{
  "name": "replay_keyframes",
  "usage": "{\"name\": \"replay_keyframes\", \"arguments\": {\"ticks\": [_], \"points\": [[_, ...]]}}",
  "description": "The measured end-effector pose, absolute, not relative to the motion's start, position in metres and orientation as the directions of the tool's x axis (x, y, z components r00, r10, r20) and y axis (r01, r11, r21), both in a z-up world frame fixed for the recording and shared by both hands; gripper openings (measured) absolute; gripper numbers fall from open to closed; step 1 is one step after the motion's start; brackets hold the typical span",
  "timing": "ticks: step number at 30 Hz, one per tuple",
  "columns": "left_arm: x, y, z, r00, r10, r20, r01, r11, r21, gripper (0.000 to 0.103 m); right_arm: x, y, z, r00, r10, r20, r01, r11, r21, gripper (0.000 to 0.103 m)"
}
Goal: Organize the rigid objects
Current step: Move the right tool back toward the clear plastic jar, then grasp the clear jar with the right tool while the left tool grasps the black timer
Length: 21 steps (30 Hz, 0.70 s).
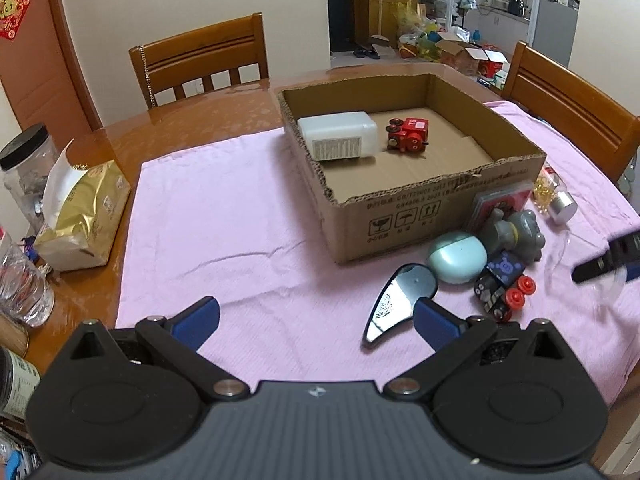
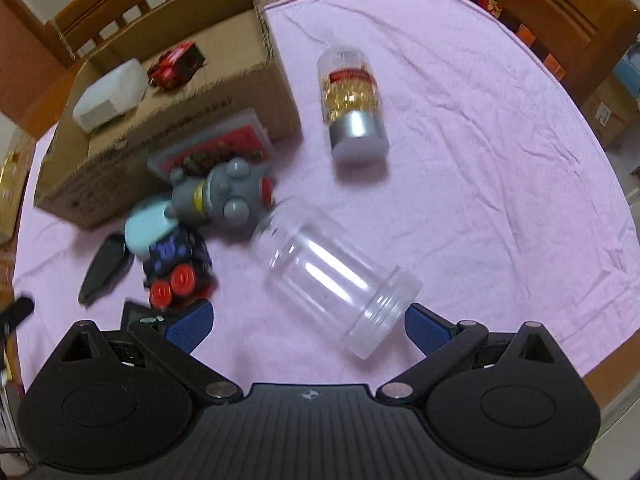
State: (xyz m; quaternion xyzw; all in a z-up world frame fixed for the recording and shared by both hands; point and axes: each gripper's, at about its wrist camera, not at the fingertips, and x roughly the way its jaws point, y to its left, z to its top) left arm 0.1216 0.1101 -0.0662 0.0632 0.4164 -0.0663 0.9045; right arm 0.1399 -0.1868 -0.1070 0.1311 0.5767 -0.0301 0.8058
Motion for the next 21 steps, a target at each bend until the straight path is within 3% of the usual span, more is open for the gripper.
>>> {"name": "replay_keyframes", "arguments": {"ticks": [9,21], "points": [[0.118,0.126,-0.071,0.633,-0.052,-0.772,0.146,0.988,0.054,0.102,0.173,-0.190,-0.110,0.375,-0.008,-0.927,0.300,0.947,0.113,0.103],[0.120,0.114,-0.078,0.611,-0.054,-0.790,0.160,0.986,0.056,0.102,0.153,-0.185,-0.126,0.359,-0.126,-0.925,0.149,0.986,-0.077,0.103]]}}
